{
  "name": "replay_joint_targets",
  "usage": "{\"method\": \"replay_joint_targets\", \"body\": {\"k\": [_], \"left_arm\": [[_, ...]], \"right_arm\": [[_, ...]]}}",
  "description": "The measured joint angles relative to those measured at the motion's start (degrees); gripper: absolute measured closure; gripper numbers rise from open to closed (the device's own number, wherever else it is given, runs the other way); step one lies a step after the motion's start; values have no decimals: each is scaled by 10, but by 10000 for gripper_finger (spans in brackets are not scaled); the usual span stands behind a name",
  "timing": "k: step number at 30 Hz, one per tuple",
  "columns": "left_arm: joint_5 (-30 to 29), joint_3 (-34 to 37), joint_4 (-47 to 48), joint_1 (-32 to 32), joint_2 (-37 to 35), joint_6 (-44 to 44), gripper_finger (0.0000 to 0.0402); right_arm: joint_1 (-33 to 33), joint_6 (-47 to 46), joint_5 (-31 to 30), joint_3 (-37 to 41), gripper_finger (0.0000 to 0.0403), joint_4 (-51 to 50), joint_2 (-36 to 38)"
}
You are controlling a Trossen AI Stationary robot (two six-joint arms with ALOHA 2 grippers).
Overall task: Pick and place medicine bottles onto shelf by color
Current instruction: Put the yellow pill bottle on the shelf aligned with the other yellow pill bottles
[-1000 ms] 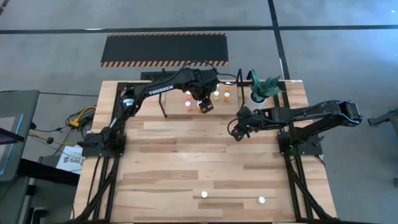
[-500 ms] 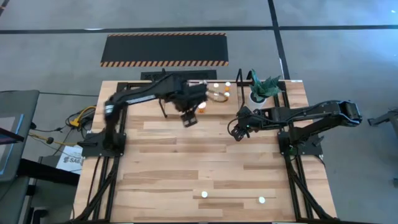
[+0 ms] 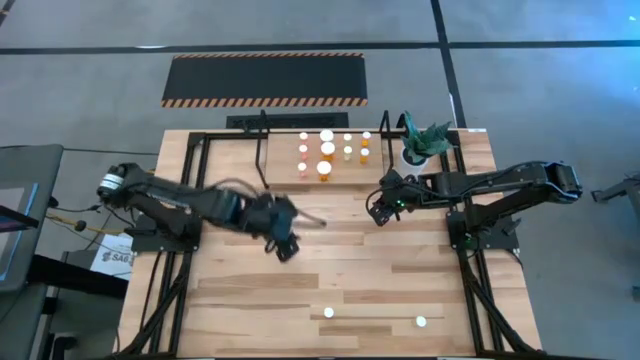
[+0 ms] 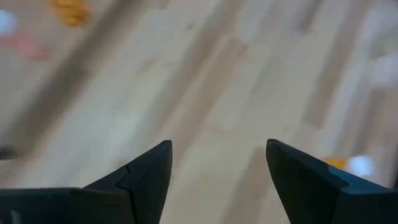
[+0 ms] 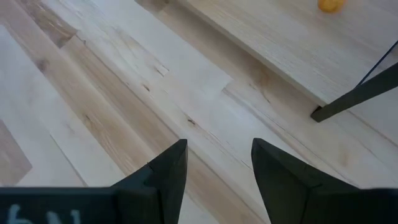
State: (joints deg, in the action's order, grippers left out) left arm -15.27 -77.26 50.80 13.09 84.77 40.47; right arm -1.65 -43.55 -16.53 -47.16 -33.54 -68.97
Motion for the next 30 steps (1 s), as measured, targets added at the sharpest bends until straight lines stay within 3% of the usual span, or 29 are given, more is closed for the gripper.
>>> {"method": "replay_joint_targets", "body": {"k": [5,15,30], "left_arm": [[-53,43,-138,89,26,74,156],[-88,33,-190,217,85,222,180],[-157,32,-234,252,91,262,196]], "right_arm": [[0,0,0,0,203,3,0],[0,0,0,0,203,16,0],[0,0,0,0,203,53,0]]}}
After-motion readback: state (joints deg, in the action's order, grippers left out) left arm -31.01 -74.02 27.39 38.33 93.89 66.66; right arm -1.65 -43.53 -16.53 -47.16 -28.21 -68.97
